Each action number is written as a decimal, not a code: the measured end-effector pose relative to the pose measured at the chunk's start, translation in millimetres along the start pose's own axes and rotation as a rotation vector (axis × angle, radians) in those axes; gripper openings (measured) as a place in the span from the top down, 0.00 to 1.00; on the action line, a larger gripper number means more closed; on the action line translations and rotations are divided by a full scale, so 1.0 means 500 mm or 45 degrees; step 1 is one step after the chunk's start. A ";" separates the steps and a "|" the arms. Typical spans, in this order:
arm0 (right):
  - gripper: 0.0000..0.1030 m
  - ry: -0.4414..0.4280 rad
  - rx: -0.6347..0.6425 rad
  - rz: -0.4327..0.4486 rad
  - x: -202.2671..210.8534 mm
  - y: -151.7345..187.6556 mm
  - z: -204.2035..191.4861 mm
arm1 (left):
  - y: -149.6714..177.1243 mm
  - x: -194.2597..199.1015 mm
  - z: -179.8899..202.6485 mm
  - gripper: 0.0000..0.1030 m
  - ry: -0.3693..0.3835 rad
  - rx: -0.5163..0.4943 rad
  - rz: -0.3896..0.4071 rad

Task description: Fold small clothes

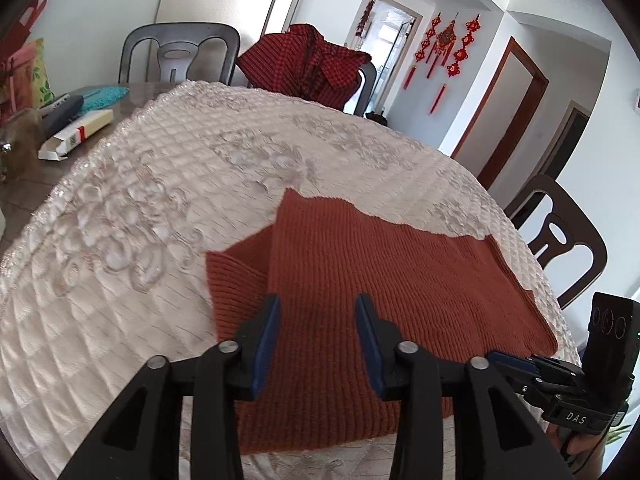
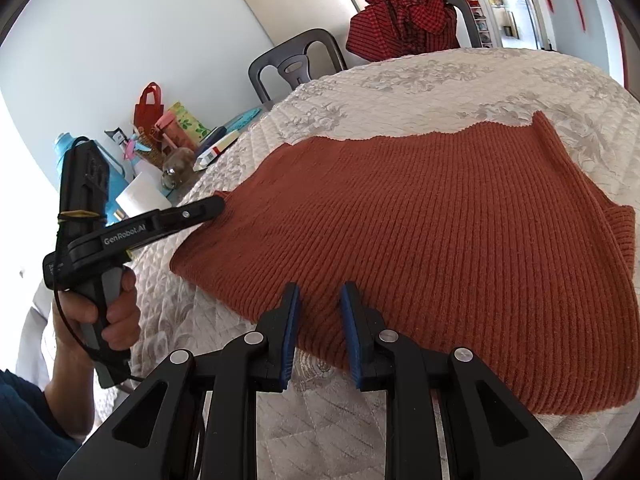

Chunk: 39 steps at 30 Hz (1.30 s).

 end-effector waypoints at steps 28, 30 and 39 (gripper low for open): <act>0.79 -0.008 -0.007 0.005 0.000 0.000 0.000 | -0.004 -0.042 -0.070 0.40 0.011 0.120 -0.066; 0.79 -0.012 -0.010 0.007 0.000 0.000 0.001 | -0.010 -0.051 -0.071 0.40 0.041 0.132 -0.077; 0.79 -0.024 -0.020 0.013 0.002 0.001 0.003 | -0.001 -0.049 -0.058 0.40 0.161 0.165 -0.110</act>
Point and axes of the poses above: each gripper's, at about its wrist camera, not at the fingertips, and x roughly against the way its jaws point, z to its right, y to its underside, the point moved 3 cm from there along -x, roughly the way its jaws point, and after that the axes turned 8 degrees about x, right-handed, at the moved point
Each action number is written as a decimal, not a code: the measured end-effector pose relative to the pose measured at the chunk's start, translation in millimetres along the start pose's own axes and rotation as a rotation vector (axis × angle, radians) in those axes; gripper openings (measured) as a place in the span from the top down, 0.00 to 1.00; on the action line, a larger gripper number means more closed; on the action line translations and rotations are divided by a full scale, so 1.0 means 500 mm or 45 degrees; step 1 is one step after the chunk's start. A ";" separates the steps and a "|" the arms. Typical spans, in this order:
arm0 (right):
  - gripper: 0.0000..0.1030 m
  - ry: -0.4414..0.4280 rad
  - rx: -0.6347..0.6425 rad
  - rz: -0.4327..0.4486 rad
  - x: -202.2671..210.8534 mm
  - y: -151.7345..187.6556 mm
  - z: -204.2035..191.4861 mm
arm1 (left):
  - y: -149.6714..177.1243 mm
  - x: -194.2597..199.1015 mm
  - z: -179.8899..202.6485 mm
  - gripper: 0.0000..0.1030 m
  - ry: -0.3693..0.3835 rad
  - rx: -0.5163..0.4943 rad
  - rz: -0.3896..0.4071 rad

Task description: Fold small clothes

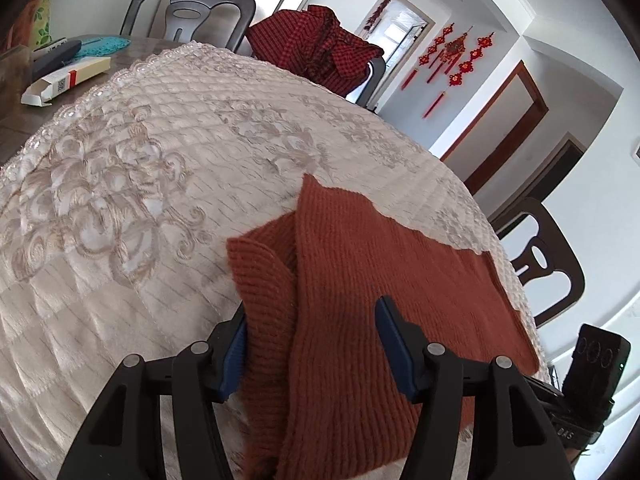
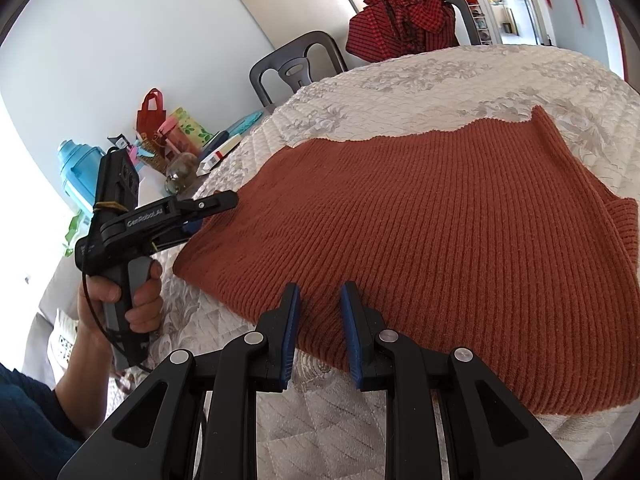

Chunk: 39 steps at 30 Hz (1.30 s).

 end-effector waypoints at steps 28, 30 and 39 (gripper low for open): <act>0.79 -0.012 -0.048 -0.015 -0.001 -0.027 0.008 | 0.014 0.018 0.007 0.76 0.084 0.028 -0.020; 0.79 -0.002 -0.043 -0.005 -0.004 -0.043 0.013 | 0.009 0.024 0.013 0.76 0.106 0.028 -0.012; 0.79 0.026 -0.121 -0.039 -0.057 -0.089 0.056 | -0.011 0.057 0.038 0.80 0.195 0.040 0.008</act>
Point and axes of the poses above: each gripper's, at about its wrist camera, not at the fingertips, and x roughly against the way its jaws point, z to its right, y to its underside, the point moved 3 cm from there along -x, roughly the way its jaws point, and after that the axes turned 8 degrees about x, right-handed, at the moved point
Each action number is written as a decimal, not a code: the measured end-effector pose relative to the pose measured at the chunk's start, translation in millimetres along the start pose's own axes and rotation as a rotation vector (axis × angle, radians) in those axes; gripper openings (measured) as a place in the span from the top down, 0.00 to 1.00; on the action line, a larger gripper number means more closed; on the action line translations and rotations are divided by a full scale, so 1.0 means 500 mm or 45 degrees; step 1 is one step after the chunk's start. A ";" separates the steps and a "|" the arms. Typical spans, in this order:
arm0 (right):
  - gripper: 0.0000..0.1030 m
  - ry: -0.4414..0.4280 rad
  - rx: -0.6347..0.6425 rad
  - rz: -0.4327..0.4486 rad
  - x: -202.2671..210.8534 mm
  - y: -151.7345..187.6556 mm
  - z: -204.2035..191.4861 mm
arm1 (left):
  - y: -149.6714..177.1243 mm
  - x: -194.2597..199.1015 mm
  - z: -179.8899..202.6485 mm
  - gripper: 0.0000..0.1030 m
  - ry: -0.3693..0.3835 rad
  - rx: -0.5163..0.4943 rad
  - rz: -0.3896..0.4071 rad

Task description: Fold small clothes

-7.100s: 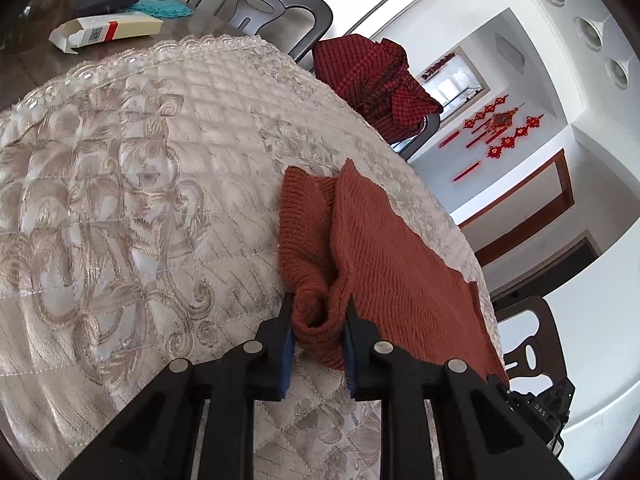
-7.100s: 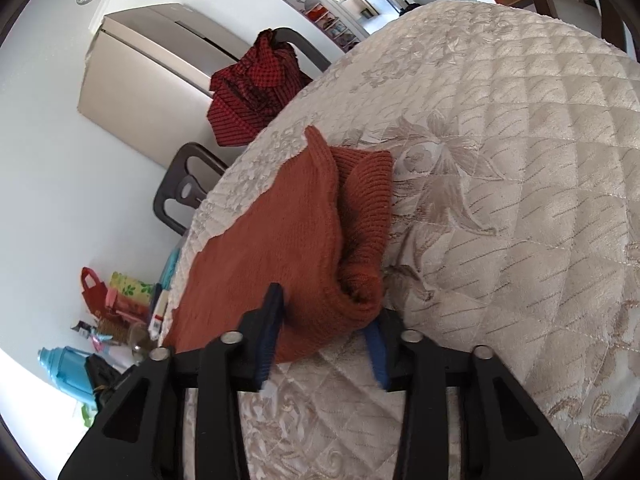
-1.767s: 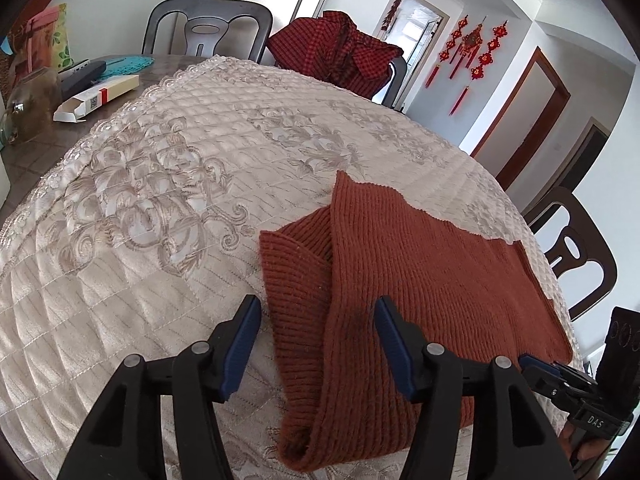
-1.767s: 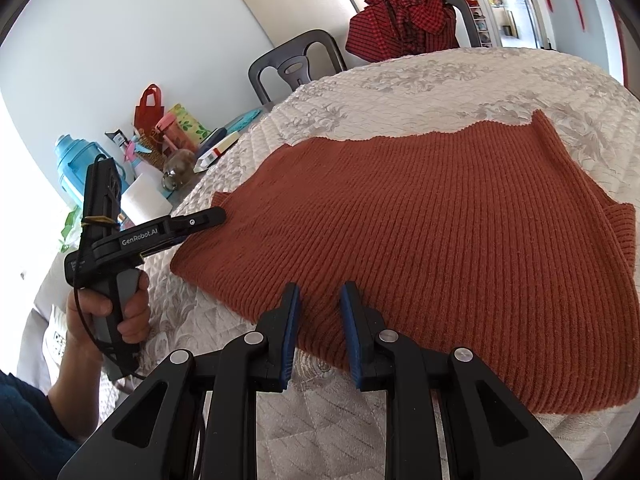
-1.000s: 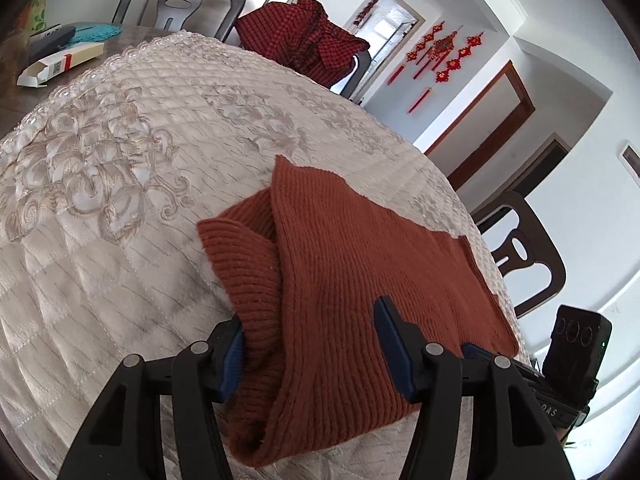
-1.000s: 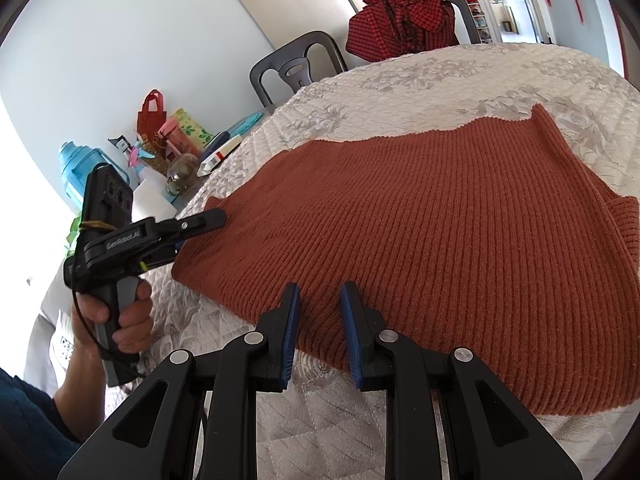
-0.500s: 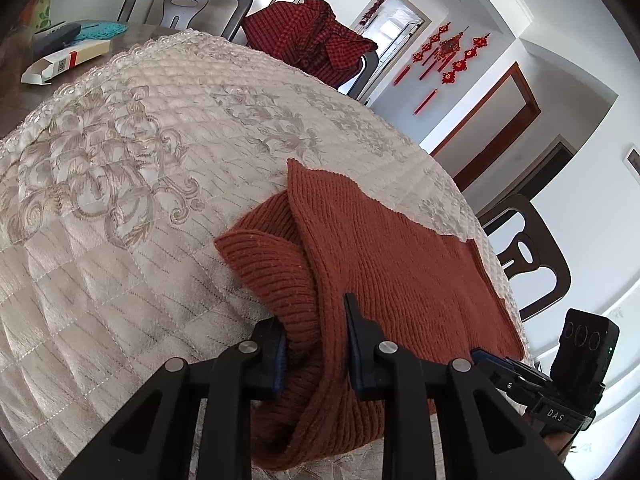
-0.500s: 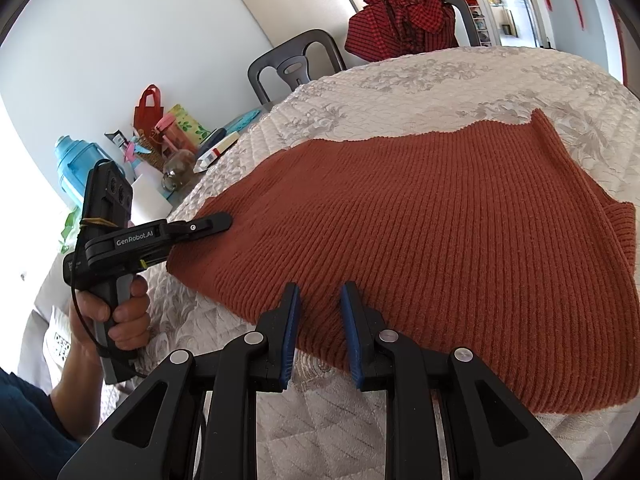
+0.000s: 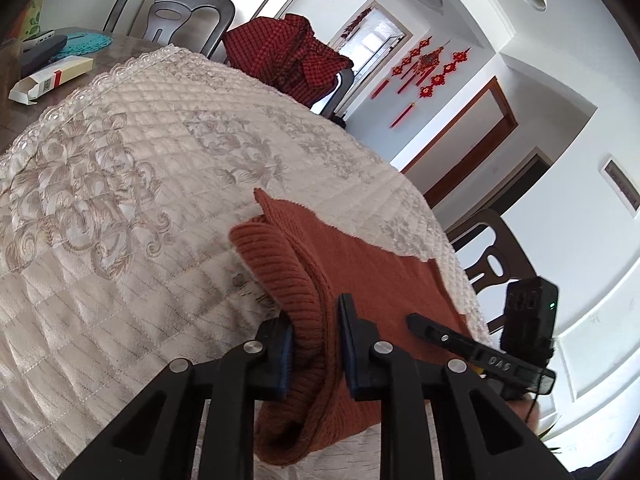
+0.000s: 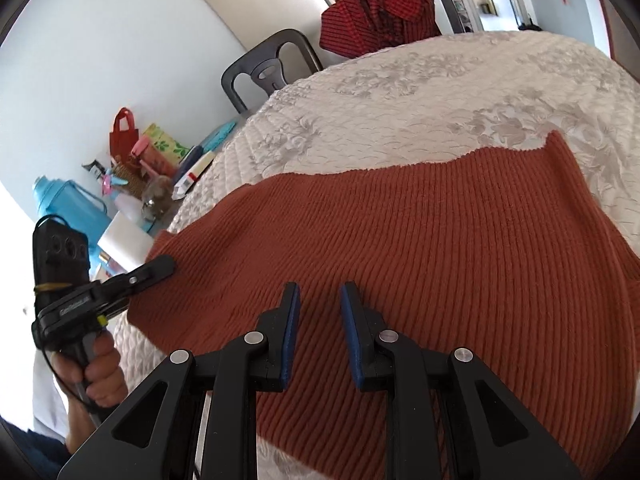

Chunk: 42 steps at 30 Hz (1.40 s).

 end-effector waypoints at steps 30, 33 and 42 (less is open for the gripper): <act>0.79 0.058 -0.206 0.149 0.181 0.102 0.095 | 0.066 -0.254 0.261 0.77 0.333 -0.131 -0.403; 0.62 -0.014 -0.230 0.157 0.183 0.108 0.094 | 0.042 -0.201 0.264 0.69 0.391 -0.148 -0.324; 0.54 -0.368 -0.342 0.117 0.156 0.116 0.076 | 0.017 -0.120 0.161 0.66 0.184 -0.192 -0.154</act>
Point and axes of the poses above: each gripper's, at about its wrist camera, not at the fingertips, and x roughly against the way its jaws point, z to its right, y to its underside, the point moved 3 cm from there along -x, roughly the way its jaws point, and after that the axes turned 8 degrees about x, right-handed, at the moved point
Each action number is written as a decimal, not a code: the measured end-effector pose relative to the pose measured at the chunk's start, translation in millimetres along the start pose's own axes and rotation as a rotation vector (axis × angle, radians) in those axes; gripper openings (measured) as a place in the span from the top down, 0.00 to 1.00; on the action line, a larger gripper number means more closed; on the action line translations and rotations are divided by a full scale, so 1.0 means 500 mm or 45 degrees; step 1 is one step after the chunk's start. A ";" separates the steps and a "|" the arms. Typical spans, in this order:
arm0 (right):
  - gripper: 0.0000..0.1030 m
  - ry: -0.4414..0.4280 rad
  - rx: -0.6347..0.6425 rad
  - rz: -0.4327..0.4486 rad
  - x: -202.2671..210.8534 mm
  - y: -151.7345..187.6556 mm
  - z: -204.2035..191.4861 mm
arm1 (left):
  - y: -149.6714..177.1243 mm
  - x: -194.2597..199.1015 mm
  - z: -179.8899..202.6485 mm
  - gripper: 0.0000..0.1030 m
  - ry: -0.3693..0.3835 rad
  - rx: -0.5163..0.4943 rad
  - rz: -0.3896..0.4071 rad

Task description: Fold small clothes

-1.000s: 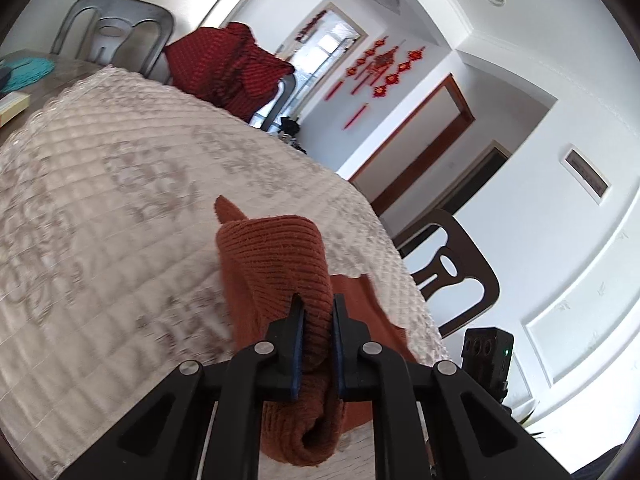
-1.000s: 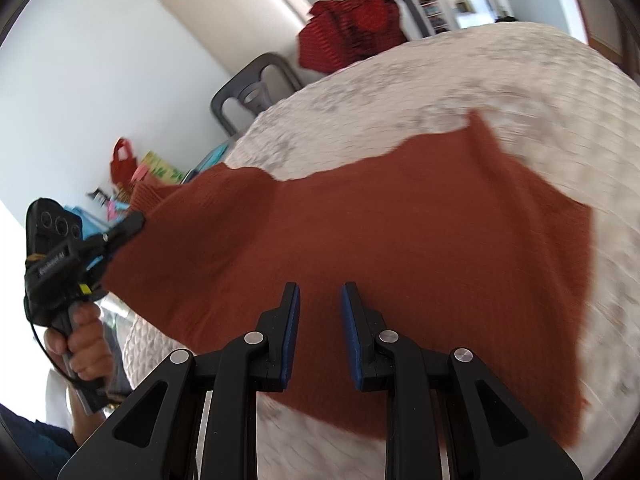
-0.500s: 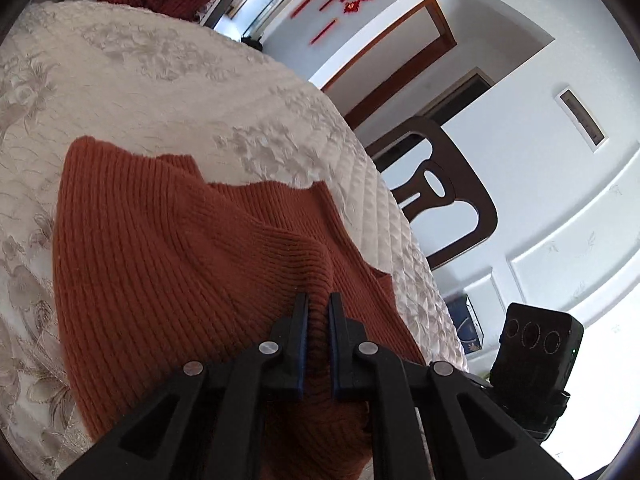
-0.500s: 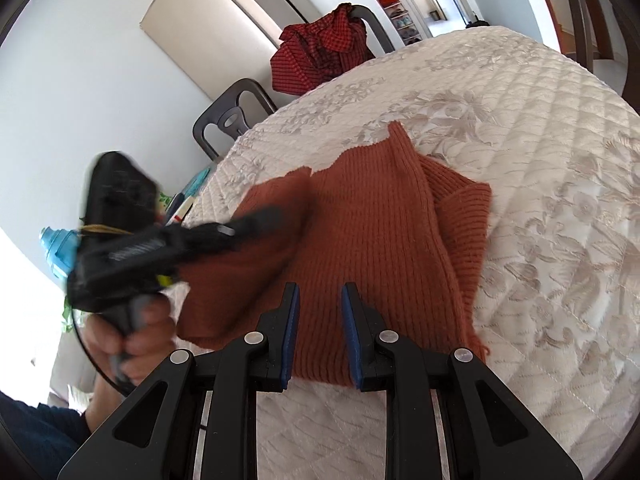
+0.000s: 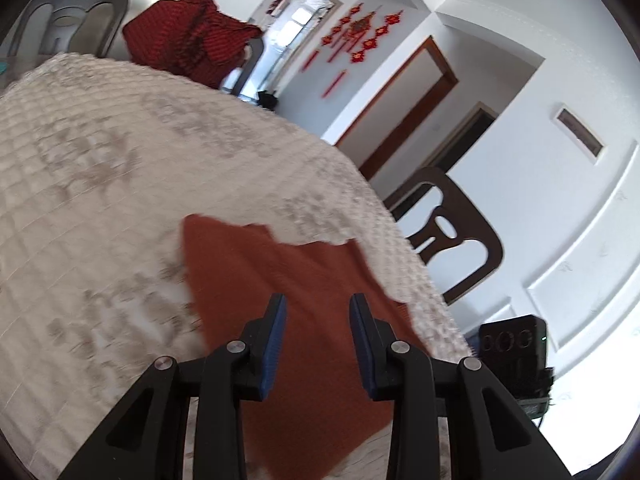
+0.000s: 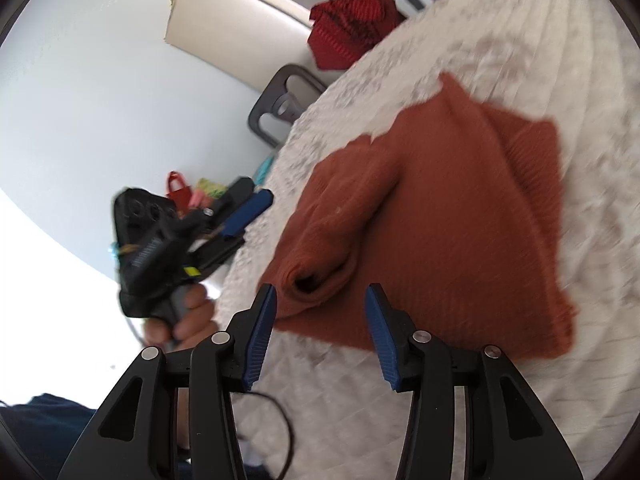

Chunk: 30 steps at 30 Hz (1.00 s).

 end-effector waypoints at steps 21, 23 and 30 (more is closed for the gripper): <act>0.78 0.042 -0.179 -0.028 -0.072 -0.060 0.010 | 0.040 -0.017 -0.041 0.66 -0.080 -0.045 0.011; 0.82 0.103 -0.157 -0.019 -0.072 -0.061 0.011 | 0.038 -0.016 -0.033 0.66 -0.080 -0.063 0.015; 0.85 0.167 -0.002 0.107 -0.002 -0.101 -0.017 | 0.025 -0.032 0.027 0.66 -0.031 -0.165 0.012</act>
Point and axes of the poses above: each gripper's, at about its wrist camera, not at the fingertips, and x roughly against the way its jaws point, z to its right, y to its underside, the point moved 3 cm from there along -x, roughly the way its jaws point, and after that the axes turned 8 degrees about x, right-handed, at the moved point
